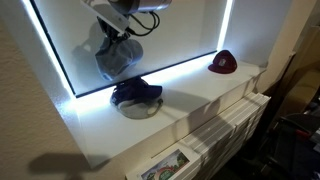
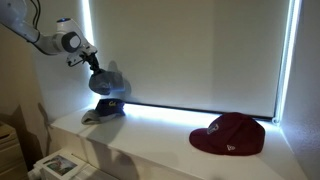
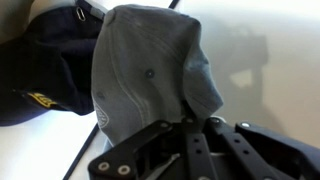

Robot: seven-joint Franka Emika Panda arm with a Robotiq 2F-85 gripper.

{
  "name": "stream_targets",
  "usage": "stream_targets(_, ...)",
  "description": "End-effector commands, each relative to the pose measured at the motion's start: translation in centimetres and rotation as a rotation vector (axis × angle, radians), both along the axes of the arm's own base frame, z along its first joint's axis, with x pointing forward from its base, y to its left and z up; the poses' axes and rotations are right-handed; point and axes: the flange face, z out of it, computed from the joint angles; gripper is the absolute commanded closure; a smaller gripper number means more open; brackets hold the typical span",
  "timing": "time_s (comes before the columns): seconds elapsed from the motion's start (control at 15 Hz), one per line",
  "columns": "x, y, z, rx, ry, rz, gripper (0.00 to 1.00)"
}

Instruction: Move the grey cap to the right

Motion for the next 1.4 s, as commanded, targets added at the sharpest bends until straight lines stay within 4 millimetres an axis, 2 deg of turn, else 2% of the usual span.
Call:
stream_targets(0.0,-4.5,-2.4,3.3,0.005,-0.121,-0.134,0.99)
stream_targets(0.13,-6.2,-4.9,4.1,0.019,-0.193,-0.234,0.99)
stream_targets(0.4,-10.3,-11.6,3.1,0.013,-0.314,-0.453,0.99)
stream_targets(0.73,-19.0,-21.1,1.7,0.049,-0.467,-0.711,0.99)
stream_targets(0.8,-19.8,-21.0,2.8,0.092,-0.504,-0.659,0.99)
stream_targets(0.93,-22.4,-22.1,2.7,0.08,-0.551,-0.564,0.99)
stream_targets(1.0,-21.5,-20.0,6.8,0.082,-0.559,-0.534,0.99)
stream_targets(1.07,-22.0,-20.3,7.1,0.076,-0.549,-0.499,0.99)
stream_targets(1.33,-22.8,-19.3,13.1,0.094,-0.588,-0.351,0.99)
